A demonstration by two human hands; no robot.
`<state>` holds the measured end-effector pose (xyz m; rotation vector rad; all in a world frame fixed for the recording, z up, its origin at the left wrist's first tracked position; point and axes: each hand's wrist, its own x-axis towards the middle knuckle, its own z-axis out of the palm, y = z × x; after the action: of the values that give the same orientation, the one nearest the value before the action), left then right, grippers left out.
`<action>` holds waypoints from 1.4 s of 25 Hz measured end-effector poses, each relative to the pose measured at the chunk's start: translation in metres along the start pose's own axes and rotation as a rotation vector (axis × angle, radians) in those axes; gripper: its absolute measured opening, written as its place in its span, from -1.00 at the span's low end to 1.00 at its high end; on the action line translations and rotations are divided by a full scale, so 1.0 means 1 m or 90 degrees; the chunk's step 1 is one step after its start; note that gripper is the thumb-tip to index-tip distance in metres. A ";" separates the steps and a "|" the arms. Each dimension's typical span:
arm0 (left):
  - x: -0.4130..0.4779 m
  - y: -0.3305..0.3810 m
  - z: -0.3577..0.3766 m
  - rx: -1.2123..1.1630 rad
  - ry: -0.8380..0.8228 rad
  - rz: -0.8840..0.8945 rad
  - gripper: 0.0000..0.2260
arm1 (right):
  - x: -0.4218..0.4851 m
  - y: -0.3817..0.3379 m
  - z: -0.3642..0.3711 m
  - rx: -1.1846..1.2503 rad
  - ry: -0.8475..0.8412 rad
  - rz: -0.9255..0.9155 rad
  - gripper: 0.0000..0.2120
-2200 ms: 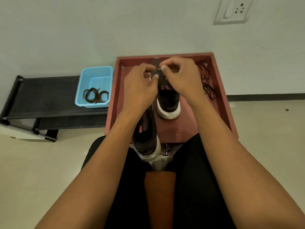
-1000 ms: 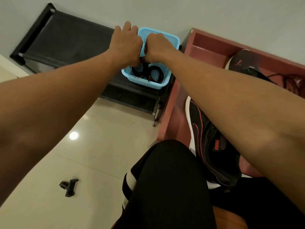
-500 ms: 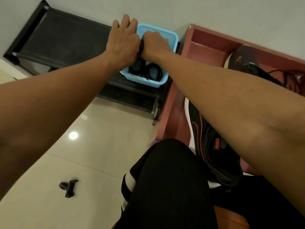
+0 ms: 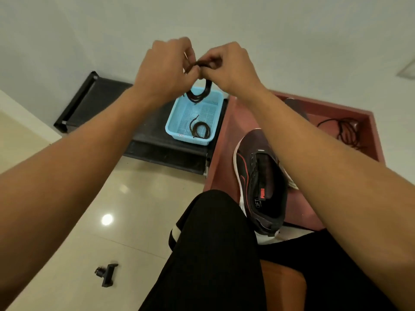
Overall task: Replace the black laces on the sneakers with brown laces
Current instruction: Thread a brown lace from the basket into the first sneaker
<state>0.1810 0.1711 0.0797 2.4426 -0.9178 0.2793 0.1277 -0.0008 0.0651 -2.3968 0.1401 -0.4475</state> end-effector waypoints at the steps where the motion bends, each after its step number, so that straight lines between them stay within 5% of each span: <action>1: -0.009 0.014 -0.004 -0.079 -0.009 -0.015 -0.75 | -0.016 -0.003 -0.019 0.008 0.015 0.000 -0.84; 5: -0.063 0.080 0.002 -0.485 -0.158 -0.117 -0.82 | -0.099 0.015 -0.088 0.061 0.074 0.077 -0.84; 8: -0.097 0.119 0.025 -0.570 -0.179 -0.134 -0.85 | -0.164 0.037 -0.117 0.123 0.102 0.173 -0.86; 15: -0.122 0.166 0.074 -0.556 -0.191 -0.155 -0.89 | -0.232 0.070 -0.126 0.139 0.122 0.264 -0.82; 25: -0.113 0.174 0.116 -0.506 -0.136 -0.160 -0.91 | -0.242 0.090 -0.125 0.117 0.019 0.232 -0.71; 35: -0.100 0.143 0.134 -0.527 -0.109 -0.200 -0.86 | -0.191 0.092 -0.099 0.042 -0.050 0.191 -0.88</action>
<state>0.0132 0.0646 -0.0139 1.7958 -0.5385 -0.3637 -0.0839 -0.0896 0.0214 -2.2752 0.4360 -0.2133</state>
